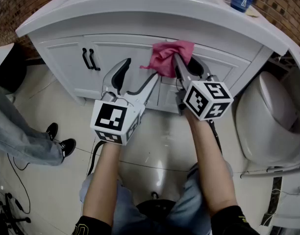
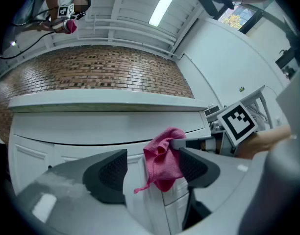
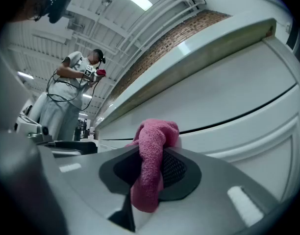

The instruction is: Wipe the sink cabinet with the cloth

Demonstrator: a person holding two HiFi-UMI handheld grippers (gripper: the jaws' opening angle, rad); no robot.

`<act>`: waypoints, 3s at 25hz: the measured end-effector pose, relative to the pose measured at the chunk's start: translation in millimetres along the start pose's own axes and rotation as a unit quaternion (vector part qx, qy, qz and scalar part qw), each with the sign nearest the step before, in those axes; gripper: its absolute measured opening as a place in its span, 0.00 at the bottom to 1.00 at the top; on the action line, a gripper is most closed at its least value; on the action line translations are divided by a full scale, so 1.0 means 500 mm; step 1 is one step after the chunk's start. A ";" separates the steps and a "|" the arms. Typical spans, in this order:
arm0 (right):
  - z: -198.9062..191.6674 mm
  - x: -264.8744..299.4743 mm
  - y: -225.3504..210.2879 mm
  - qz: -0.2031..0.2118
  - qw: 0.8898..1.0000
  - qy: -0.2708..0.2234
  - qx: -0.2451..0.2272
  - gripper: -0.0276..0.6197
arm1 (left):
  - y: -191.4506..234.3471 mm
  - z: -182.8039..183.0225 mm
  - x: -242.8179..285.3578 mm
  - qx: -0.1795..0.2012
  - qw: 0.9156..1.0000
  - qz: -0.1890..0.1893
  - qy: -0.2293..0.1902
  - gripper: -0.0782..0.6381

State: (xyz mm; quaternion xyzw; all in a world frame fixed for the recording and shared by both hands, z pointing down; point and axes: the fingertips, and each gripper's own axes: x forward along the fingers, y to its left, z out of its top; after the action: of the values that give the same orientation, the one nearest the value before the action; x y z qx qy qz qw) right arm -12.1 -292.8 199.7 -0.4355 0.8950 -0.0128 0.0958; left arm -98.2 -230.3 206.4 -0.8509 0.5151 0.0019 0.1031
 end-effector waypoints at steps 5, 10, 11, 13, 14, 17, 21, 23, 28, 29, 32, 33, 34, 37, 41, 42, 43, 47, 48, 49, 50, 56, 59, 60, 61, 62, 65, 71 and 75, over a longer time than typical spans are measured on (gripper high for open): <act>0.031 -0.092 -0.135 -0.098 0.995 0.000 -0.009 0.16 | -0.025 -0.023 0.041 0.006 1.000 -0.019 0.006 0.57; 0.065 -0.258 -0.329 -0.232 0.972 -0.025 0.019 0.16 | -0.065 -0.027 0.066 -0.008 0.999 -0.036 0.006 0.57; 0.070 -0.274 -0.350 -0.245 0.969 -0.032 0.026 0.16 | -0.071 -0.023 0.068 -0.009 0.999 -0.037 0.003 0.57; 0.074 -0.283 -0.361 -0.254 0.966 -0.041 0.033 0.16 | -0.079 -0.014 0.068 -0.008 0.999 -0.037 -0.002 0.57; 0.072 -0.276 -0.350 -0.249 0.967 -0.045 0.039 0.16 | -0.079 -0.011 0.065 -0.007 0.999 -0.036 -0.003 0.57; 0.045 -0.212 -0.260 -0.188 0.979 -0.045 0.064 0.16 | -0.058 -0.006 0.049 -0.001 1.000 -0.024 -0.004 0.57; -0.018 -0.068 -0.073 -0.065 0.996 -0.017 0.055 0.16 | 0.001 0.006 0.018 -0.011 1.000 -0.002 -0.014 0.57; -0.050 -0.018 -0.009 -0.023 0.998 -0.006 0.058 0.16 | 0.032 0.015 0.002 -0.033 0.999 0.006 -0.025 0.57; -0.091 0.003 0.002 -0.029 0.997 0.018 0.067 0.16 | 0.061 0.008 -0.012 -0.037 0.999 0.017 -0.018 0.57; -0.084 -0.010 -0.018 -0.046 0.997 0.018 0.067 0.16 | 0.058 0.006 -0.008 -0.036 0.999 0.013 -0.017 0.57; -0.056 -0.065 -0.088 -0.097 0.994 0.022 0.054 0.16 | 0.036 -0.002 0.011 -0.032 0.999 -0.003 -0.016 0.57; -0.045 -0.088 -0.114 -0.114 0.992 0.023 0.048 0.16 | 0.028 -0.006 0.019 -0.031 0.999 -0.008 -0.015 0.57; -0.034 -0.113 -0.143 -0.132 0.990 0.023 0.043 0.16 | 0.019 -0.010 0.027 -0.032 0.999 -0.013 -0.013 0.57; -0.005 -0.208 -0.256 -0.211 0.977 0.031 0.030 0.16 | -0.012 -0.018 0.051 -0.033 0.999 -0.027 -0.010 0.57; 0.016 -0.322 -0.387 -0.303 0.952 0.031 0.043 0.16 | -0.041 -0.013 0.064 -0.030 0.999 -0.040 -0.013 0.57; 0.014 -0.328 -0.394 -0.305 0.951 0.028 0.053 0.16 | -0.042 -0.010 0.064 -0.029 0.999 -0.040 -0.014 0.57; 0.009 -0.325 -0.387 -0.296 0.953 0.026 0.062 0.16 | -0.039 -0.009 0.062 -0.028 0.999 -0.038 -0.015 0.57; -0.022 -0.235 -0.253 -0.198 0.977 0.031 0.075 0.16 | -0.014 -0.007 0.048 -0.027 0.999 -0.021 -0.015 0.57; -0.032 -0.202 -0.206 -0.165 0.983 0.035 0.070 0.16 | -0.006 -0.006 0.044 -0.025 0.999 -0.016 -0.015 0.57; -0.043 -0.167 -0.160 -0.134 0.988 0.039 0.066 0.16 | 0.004 -0.005 0.039 -0.024 1.000 -0.011 -0.016 0.57; -0.054 -0.135 -0.119 -0.105 0.991 0.041 0.066 0.16 | 0.014 -0.004 0.034 -0.024 1.000 -0.006 -0.017 0.57; -0.127 0.002 0.031 0.014 0.992 0.047 0.120 0.16 | 0.044 0.000 -0.002 -0.023 0.999 0.020 -0.024 0.57; -0.152 0.015 0.036 0.013 0.990 0.060 0.125 0.16 | 0.043 -0.005 -0.008 -0.007 1.000 0.014 -0.012 0.57; -0.149 0.010 0.025 0.005 0.990 0.062 0.124 0.16 | 0.046 -0.006 -0.009 -0.005 1.000 0.013 -0.009 0.57; -0.141 0.002 0.011 -0.005 0.991 0.062 0.118 0.16 | 0.051 -0.006 -0.009 -0.006 1.000 0.014 -0.009 0.57; -0.131 -0.010 -0.007 -0.016 0.992 0.064 0.105 0.16 | 0.055 -0.006 -0.008 -0.009 1.000 0.015 -0.010 0.57; -0.108 -0.070 -0.082 -0.060 0.994 0.085 0.039 0.16 | 0.049 -0.007 0.004 -0.018 1.000 0.010 -0.015 0.57; -0.066 -0.238 -0.302 -0.204 0.974 0.092 0.040 0.16 | -0.014 -0.003 0.040 -0.018 0.999 -0.021 -0.019 0.57; -0.055 -0.286 -0.360 -0.244 0.964 0.074 0.071 0.16 | -0.030 0.003 0.044 -0.022 0.999 -0.025 -0.023 0.57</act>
State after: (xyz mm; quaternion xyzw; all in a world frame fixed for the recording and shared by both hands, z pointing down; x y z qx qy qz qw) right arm 208.7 -294.3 268.7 -0.6303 0.7632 -0.1316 0.0536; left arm -74.8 -242.6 205.2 -0.8655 0.4907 0.0303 0.0962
